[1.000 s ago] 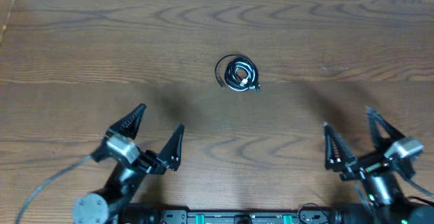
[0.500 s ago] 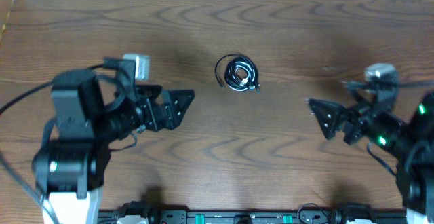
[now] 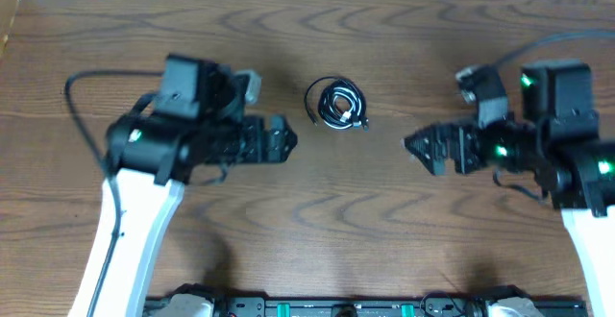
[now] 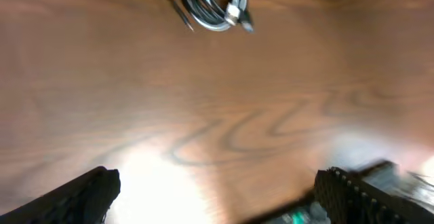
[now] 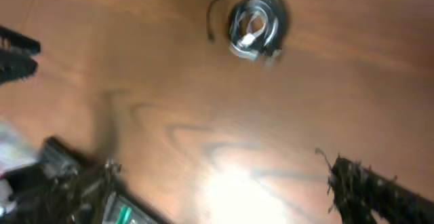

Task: Untangle cables
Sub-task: 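Open both grippers and move them toward the coiled cable bundle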

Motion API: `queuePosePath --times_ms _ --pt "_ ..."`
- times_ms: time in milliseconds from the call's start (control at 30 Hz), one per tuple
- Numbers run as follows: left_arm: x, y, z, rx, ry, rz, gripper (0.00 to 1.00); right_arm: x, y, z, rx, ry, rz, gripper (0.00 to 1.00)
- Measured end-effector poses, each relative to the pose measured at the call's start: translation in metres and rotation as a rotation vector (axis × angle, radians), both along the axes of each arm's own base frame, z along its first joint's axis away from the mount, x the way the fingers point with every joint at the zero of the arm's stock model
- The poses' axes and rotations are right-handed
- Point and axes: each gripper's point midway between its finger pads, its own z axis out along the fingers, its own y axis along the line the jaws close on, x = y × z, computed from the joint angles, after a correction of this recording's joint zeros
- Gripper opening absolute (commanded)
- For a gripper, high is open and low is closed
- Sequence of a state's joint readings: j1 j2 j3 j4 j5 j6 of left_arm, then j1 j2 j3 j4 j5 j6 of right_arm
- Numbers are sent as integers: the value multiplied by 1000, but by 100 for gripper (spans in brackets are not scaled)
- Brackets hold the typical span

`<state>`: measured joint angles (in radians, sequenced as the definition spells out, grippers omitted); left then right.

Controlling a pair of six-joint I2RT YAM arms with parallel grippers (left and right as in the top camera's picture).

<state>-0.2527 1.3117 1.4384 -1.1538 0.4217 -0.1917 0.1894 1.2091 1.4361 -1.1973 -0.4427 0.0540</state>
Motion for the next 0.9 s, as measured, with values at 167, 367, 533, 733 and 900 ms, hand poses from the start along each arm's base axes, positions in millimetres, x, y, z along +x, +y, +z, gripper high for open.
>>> queuePosePath --times_ms 167,367,533,733,900 --pt "43 -11 -13 76 -29 35 98 33 11 4 -71 -38 -7 99" --pt "81 -18 -46 88 5 100 98 60 18 -9 -62 -21 -48 99" --pt "102 -30 -77 63 70 146 97 74 22 -34 -57 67 -81 99" --pt "121 -59 -115 27 111 121 78 82 33 -53 -22 141 -75 99" --pt "131 -85 -145 9 136 120 77 81 37 -51 2 149 -68 99"
